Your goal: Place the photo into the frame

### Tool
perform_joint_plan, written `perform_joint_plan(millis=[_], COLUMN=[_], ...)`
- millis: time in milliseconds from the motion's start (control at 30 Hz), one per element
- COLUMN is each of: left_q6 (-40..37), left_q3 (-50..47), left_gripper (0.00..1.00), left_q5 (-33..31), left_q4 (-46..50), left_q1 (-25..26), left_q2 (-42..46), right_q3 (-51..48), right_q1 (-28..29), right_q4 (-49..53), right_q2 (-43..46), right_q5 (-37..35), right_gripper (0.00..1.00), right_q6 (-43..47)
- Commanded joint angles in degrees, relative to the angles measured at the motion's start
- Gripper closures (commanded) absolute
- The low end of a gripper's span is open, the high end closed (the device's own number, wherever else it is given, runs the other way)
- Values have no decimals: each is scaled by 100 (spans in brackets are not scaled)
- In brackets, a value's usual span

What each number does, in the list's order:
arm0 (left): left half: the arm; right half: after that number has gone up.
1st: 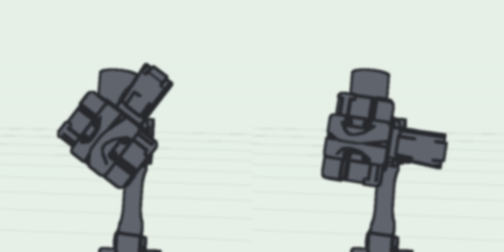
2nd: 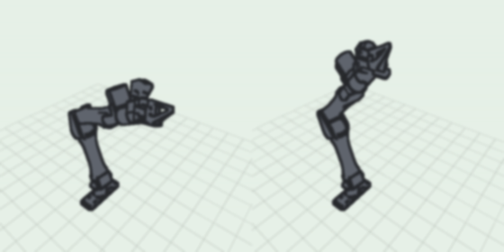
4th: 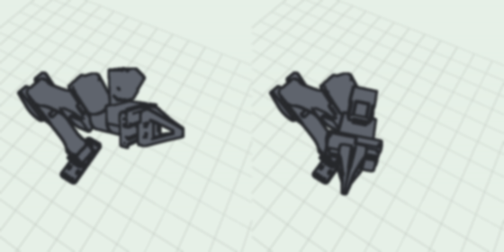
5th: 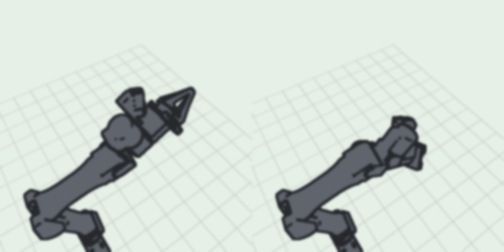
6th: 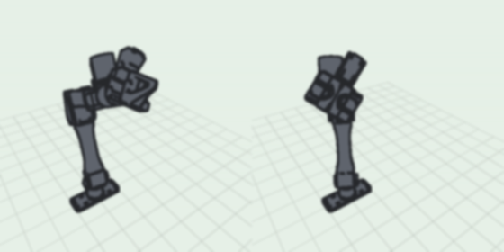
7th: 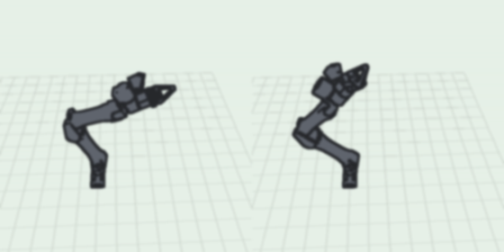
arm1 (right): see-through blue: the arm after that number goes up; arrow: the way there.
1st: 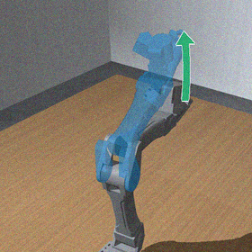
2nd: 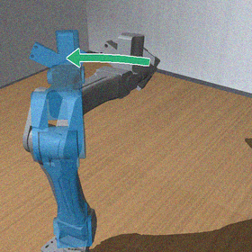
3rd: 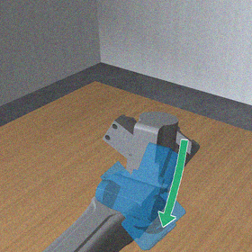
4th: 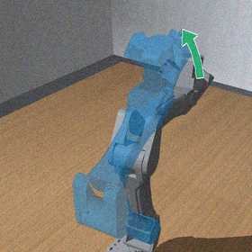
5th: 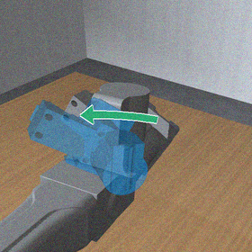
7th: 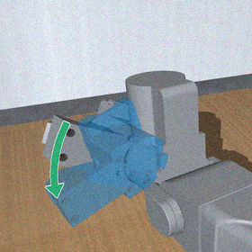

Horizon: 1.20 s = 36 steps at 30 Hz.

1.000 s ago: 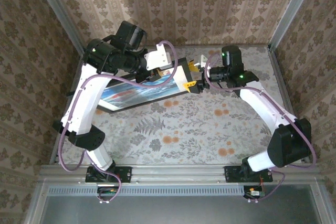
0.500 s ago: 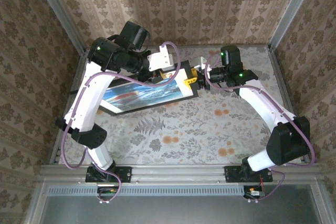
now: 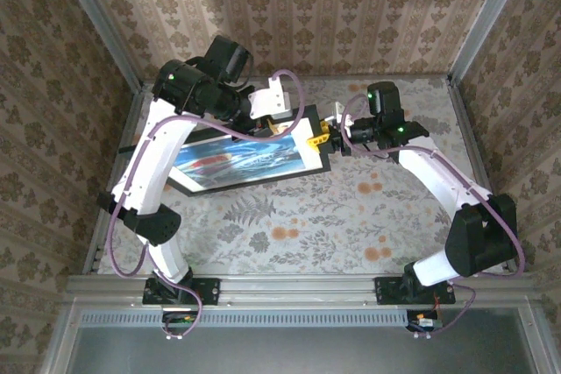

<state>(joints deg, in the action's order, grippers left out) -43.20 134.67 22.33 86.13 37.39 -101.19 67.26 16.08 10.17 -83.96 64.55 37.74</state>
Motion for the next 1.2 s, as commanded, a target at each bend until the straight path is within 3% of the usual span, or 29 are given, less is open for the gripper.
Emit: perform_joint_plan(millis=[0,400,567,733,900,1033,1167], left_q6=[40,122,391,792,1331,1947,2714], left_q3=[-60,-231,-422,-1181,-2550,-3258,-3679], left_gripper=[88,44,24,14,3,2,2], left_q5=[-117,-172,-387,-206,-58,61,-237], left_q4=[-761,-1089,-1700,-2685,-4143,-5026,-5475], left_q1=[-183,-289,-342,-457,-597,-798,-914], left_q2=[20,0,219,818,1728,2288,2627], right_q3=[-229,-466,-638,-972,-1136,-1137,-1016], right_q1=[37,27,18,-30,-185,-330,-537], right_q4=[-238,-446,-578,-781,-830,-860,-910], right_q2=[324,620,710,892,914,848,721], right_q5=[173,-16,-362,-843,-945,-893,-907], right_gripper=[100,100,100,100,100,100,100], right_q6=[-410,-736,-1226,-1815,-2288,-2666,-3407])
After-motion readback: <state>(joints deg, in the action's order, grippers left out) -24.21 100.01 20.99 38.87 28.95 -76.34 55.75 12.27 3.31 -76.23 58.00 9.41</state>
